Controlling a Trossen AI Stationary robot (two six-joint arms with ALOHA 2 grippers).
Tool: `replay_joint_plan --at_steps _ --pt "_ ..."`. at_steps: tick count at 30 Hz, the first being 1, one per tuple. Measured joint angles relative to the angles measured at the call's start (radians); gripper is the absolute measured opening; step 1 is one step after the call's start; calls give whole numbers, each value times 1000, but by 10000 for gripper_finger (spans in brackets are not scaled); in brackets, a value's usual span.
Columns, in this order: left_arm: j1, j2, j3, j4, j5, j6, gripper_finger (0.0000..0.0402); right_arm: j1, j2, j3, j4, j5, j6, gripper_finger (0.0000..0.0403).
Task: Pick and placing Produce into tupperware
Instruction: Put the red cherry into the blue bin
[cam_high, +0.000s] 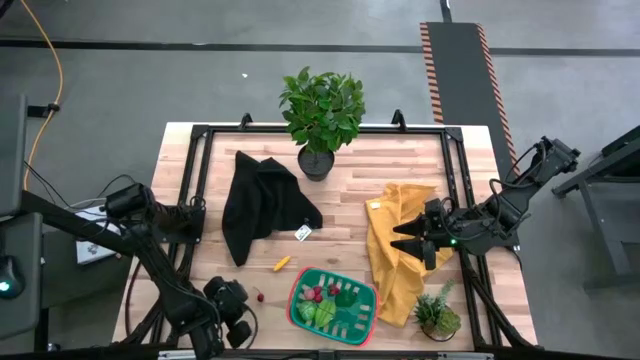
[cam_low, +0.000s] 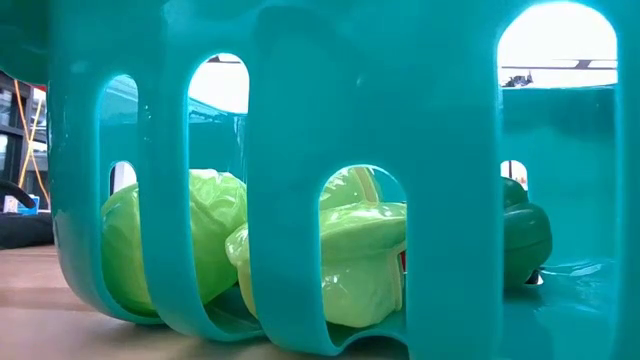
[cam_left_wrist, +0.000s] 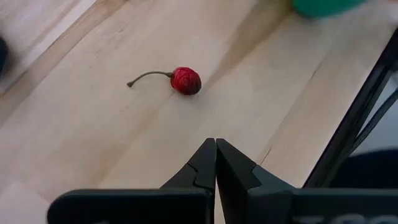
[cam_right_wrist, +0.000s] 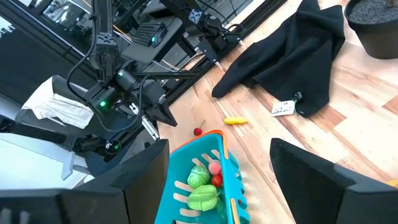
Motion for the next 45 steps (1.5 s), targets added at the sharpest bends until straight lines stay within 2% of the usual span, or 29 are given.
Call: replay_joint_plan --at_steps 3,7,12,16,22,29,41,45 --pt "8 0 0 0 5 41 0 0 0 0 0 0 0 270" --pt "-9 0 0 3 -71 22 0 0 0 0 -2 0 1 270" --pt "-64 0 0 -16 -236 -81 0 0 0 0 -2 0 11 270" --pt "-98 21 -1 -69 -290 -162 0 0 0 0 -2 0 12 270" --pt "-119 98 -1 -43 -364 -208 0 0 0 0 -14 0 57 270" --pt "-118 171 -1 15 -407 -208 0 -1 0 0 -23 0 90 270" --pt "-118 197 -1 37 -369 -205 1 -8 0 0 -31 9 140 270" --pt "-118 197 -1 25 -367 -161 17 -16 0 0 -21 12 140 270"
